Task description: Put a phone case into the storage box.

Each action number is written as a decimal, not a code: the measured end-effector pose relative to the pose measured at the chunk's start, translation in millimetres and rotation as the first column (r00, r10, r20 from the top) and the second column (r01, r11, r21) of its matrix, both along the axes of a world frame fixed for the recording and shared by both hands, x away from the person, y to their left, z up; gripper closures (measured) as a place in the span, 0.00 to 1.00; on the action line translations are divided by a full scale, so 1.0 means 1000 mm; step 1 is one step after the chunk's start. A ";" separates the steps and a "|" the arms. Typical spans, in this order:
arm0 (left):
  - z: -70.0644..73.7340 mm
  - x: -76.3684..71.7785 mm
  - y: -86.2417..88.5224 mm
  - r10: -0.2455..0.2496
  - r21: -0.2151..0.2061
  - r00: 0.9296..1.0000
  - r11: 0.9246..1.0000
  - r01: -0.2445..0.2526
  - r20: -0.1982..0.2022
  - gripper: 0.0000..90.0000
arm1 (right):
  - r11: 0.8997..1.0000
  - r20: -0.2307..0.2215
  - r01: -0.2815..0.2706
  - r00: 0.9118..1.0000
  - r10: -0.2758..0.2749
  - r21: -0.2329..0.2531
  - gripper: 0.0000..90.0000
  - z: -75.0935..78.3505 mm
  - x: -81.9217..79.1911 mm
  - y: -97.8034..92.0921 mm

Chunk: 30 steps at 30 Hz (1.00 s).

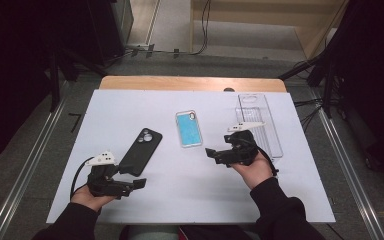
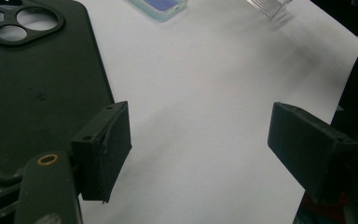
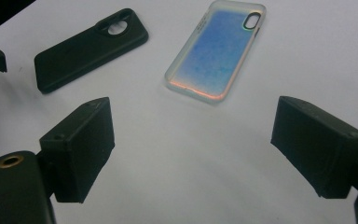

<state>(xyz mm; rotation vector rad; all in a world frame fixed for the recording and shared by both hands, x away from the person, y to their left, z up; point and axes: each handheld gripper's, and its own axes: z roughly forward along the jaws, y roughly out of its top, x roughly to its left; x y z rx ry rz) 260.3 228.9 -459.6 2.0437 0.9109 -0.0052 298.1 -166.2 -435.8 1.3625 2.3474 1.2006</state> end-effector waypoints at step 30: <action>0.000 0.000 0.003 0.011 -0.009 1.000 1.000 -0.011 0.001 0.24 | 0.990 -0.005 0.136 0.991 -0.136 0.022 0.00 -0.005 0.044 0.041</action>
